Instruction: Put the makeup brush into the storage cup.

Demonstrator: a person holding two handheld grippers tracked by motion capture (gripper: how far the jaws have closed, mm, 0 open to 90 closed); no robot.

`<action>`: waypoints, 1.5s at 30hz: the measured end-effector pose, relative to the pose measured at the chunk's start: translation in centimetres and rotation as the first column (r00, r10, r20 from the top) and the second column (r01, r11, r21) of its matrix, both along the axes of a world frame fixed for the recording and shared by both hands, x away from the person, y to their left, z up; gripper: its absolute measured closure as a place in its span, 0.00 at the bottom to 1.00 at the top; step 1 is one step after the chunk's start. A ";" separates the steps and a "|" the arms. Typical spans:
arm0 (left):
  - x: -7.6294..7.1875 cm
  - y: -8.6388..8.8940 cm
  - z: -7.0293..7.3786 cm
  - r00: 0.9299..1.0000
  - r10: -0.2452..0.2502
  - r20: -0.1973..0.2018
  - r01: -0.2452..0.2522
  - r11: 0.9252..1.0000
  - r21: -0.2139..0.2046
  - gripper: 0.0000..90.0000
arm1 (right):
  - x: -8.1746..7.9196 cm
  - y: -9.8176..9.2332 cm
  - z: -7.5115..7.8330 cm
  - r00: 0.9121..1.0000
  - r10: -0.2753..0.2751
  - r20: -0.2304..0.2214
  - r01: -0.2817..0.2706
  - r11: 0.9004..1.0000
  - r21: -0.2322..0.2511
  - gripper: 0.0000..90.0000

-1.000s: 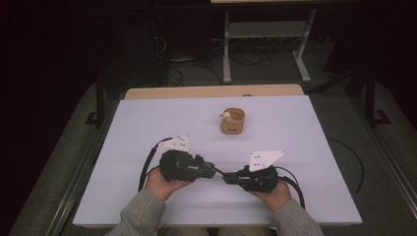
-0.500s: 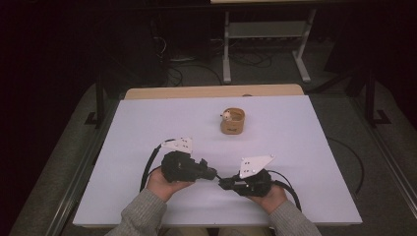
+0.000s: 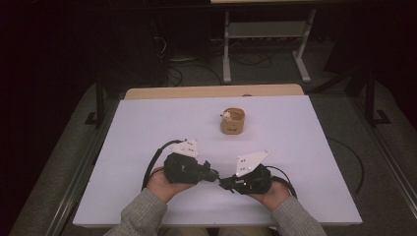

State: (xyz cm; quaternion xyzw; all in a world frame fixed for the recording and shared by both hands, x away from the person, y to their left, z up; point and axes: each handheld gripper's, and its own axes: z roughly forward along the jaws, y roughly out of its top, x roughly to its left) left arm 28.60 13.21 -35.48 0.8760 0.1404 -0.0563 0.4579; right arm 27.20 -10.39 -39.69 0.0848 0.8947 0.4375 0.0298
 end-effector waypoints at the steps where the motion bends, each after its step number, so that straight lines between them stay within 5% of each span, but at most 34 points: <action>1: 0.0 0.0 0.0 1.000 0.011 0.004 -0.011 1.000 -0.008 0.91 | 0.1 -0.1 -0.1 1.000 -0.003 0.003 0.003 1.000 0.019 0.94; 4: 0.2 0.2 0.1 1.000 0.030 0.005 -0.030 0.999 -0.019 0.84 | 0.1 -0.4 -0.7 0.996 -0.041 -0.080 0.052 0.990 0.133 0.94; 7: 0.2 0.3 0.3 0.999 0.037 -0.001 -0.037 0.998 -0.045 0.85 | 0.1 -0.4 -1.4 0.993 -0.059 -0.102 0.075 0.985 0.157 0.94; 11: 0.3 0.4 0.3 1.000 0.026 -0.002 -0.026 0.999 -0.043 0.93 | 0.0 -0.1 -1.8 0.994 -0.056 -0.096 0.070 0.986 0.152 0.94; 21: 0.2 0.3 0.8 1.000 0.009 0.010 -0.009 1.000 -0.018 0.95 | -0.1 0.7 -1.1 0.996 -0.048 -0.076 0.056 0.993 0.101 0.92; 26: 0.1 0.1 1.2 0.999 0.011 0.031 -0.012 1.000 0.008 0.95 | 0.0 0.9 0.3 0.998 -0.051 -0.025 0.052 0.997 0.052 0.75; 32: 0.1 -0.2 1.6 0.999 0.000 0.051 -0.002 1.000 0.022 0.95 | -0.2 1.1 2.5 0.999 -0.044 0.004 0.044 0.999 0.020 0.83; 41: -0.2 -0.5 1.7 0.998 0.002 0.059 -0.005 0.999 0.053 0.93 | 0.4 1.0 2.8 0.998 -0.030 -0.058 0.032 0.999 0.035 0.94; 45: -0.2 -0.1 1.8 0.998 0.018 0.067 -0.022 0.999 0.050 0.83 | 0.7 0.6 2.6 0.997 -0.033 -0.070 0.035 0.999 0.028 0.94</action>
